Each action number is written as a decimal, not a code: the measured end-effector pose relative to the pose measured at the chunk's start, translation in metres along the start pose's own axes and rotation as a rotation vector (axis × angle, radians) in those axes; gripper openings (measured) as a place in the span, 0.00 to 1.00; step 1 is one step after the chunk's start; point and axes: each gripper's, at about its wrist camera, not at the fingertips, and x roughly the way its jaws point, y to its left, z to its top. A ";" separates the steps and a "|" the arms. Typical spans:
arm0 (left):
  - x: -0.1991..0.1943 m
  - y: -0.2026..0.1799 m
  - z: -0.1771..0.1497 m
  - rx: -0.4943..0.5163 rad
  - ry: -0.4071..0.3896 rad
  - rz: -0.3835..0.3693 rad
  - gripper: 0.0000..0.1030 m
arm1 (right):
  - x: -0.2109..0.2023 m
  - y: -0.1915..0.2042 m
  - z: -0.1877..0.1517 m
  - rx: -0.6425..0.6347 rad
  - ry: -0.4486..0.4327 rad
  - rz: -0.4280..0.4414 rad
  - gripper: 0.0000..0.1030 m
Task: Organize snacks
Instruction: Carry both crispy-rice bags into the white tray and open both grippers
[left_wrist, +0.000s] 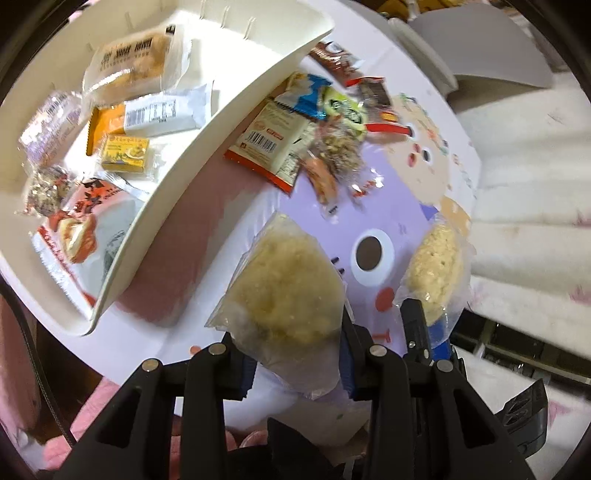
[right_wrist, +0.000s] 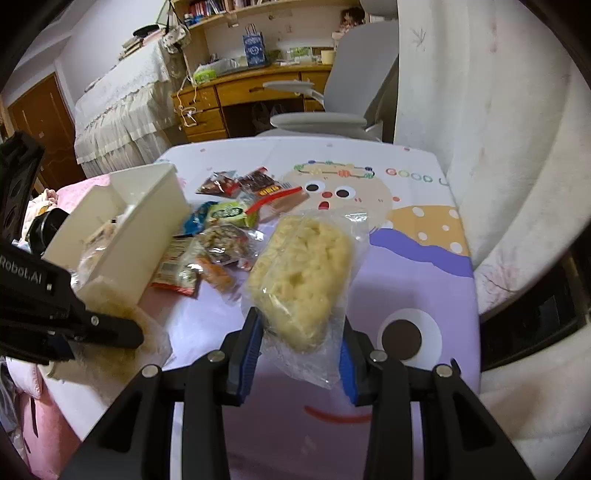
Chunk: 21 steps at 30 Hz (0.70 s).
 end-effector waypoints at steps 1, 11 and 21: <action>-0.006 -0.001 -0.004 0.016 -0.005 -0.002 0.33 | -0.005 0.002 -0.002 -0.001 -0.004 0.001 0.36; -0.077 0.048 -0.033 -0.001 -0.112 -0.011 0.33 | -0.053 0.025 -0.025 -0.023 -0.016 0.071 0.36; -0.101 0.094 -0.033 0.015 -0.137 -0.055 0.33 | -0.067 0.062 -0.047 -0.122 0.012 0.179 0.36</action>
